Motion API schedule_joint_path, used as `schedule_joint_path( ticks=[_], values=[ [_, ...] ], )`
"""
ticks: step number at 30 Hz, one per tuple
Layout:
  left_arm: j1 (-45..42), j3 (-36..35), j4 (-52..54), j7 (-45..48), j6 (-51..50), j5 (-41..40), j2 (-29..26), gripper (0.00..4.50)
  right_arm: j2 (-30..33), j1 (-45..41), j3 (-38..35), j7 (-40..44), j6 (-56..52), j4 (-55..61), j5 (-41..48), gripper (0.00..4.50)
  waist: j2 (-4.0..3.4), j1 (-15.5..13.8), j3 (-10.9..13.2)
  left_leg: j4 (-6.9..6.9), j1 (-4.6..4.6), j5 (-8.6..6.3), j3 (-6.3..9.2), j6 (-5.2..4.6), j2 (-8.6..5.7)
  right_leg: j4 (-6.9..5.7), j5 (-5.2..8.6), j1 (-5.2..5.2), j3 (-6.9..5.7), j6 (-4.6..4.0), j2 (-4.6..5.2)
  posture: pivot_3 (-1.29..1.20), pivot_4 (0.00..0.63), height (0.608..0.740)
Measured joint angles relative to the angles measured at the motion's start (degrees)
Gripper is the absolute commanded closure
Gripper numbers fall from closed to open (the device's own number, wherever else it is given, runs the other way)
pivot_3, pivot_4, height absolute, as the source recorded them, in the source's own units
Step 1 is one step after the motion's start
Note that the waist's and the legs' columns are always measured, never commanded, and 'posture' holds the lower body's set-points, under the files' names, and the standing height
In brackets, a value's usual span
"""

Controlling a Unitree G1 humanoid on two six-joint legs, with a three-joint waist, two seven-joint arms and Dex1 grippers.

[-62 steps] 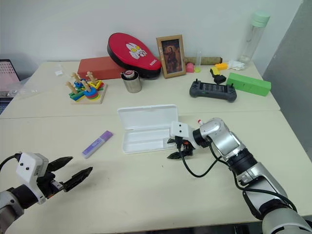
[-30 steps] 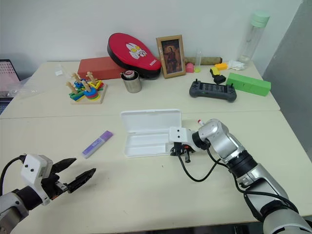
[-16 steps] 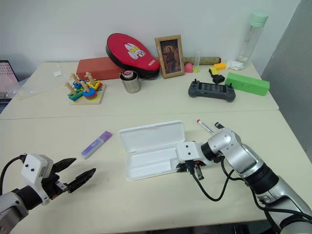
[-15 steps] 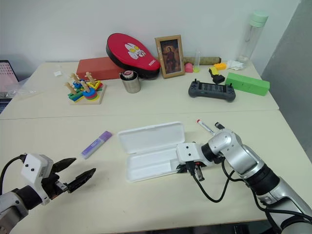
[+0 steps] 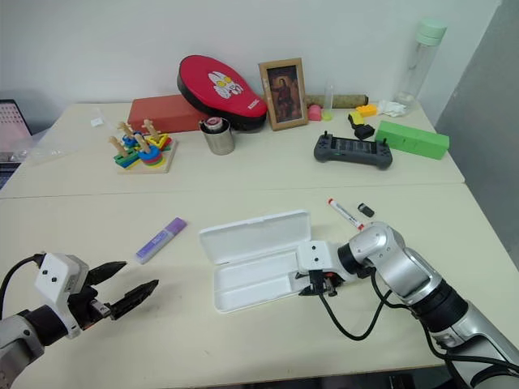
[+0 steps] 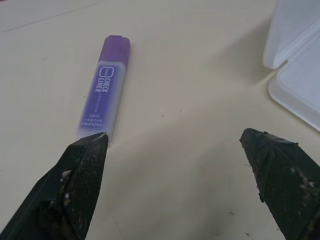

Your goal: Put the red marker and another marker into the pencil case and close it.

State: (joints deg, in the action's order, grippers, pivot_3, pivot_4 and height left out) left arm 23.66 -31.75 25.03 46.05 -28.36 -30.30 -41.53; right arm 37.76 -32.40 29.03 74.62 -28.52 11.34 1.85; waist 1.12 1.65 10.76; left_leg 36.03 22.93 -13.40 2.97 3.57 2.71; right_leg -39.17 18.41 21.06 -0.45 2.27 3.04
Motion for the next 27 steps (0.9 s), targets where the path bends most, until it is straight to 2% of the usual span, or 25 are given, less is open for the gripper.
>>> schedule_joint_path(
  ticks=[12,17,23,27],
  values=[
    [-0.97,-0.28,1.78,3.47,-1.06,-1.26,-2.86,0.0,2.66,-1.68,-5.13,0.59,-6.56,5.35,6.84,1.9,-0.01,-0.02,0.0,-0.01,0.01,0.0,0.01,0.0,0.0,-0.01,0.0,0.01,-0.01,0.0,0.0,0.0,0.15,0.74],
    [-1.7,-0.59,5.92,6.12,-3.34,-4.19,-6.66,0.0,6.6,-1.59,-10.24,1.06,-8.5,7.63,10.97,1.9,0.01,-0.12,0.01,-0.01,0.01,0.0,-0.01,0.0,0.0,0.05,0.0,-0.01,0.0,0.01,0.0,0.0,0.15,0.74],
    [-2.02,-3.69,11.96,10.52,-7.9,-10.27,-12.04,0.0,8.53,-1.53,-14.27,-1.38,-10.65,6.79,12.88,1.9,-0.01,-0.1,0.02,-0.02,0.01,0.0,-0.03,0.0,0.01,0.04,0.0,0.01,0.01,0.01,-0.01,0.0,0.15,0.74],
    [-5.72,-4.5,14.04,11.29,-10.26,-13.72,-15.44,0.0,8.62,-1.56,-14.99,-4.78,-12.11,5.07,12.84,1.9,-0.01,-0.09,0.02,-0.02,0.01,0.0,-0.03,0.0,0.0,0.02,0.0,0.01,0.02,0.01,-0.01,0.0,0.15,0.74]
  ],
)
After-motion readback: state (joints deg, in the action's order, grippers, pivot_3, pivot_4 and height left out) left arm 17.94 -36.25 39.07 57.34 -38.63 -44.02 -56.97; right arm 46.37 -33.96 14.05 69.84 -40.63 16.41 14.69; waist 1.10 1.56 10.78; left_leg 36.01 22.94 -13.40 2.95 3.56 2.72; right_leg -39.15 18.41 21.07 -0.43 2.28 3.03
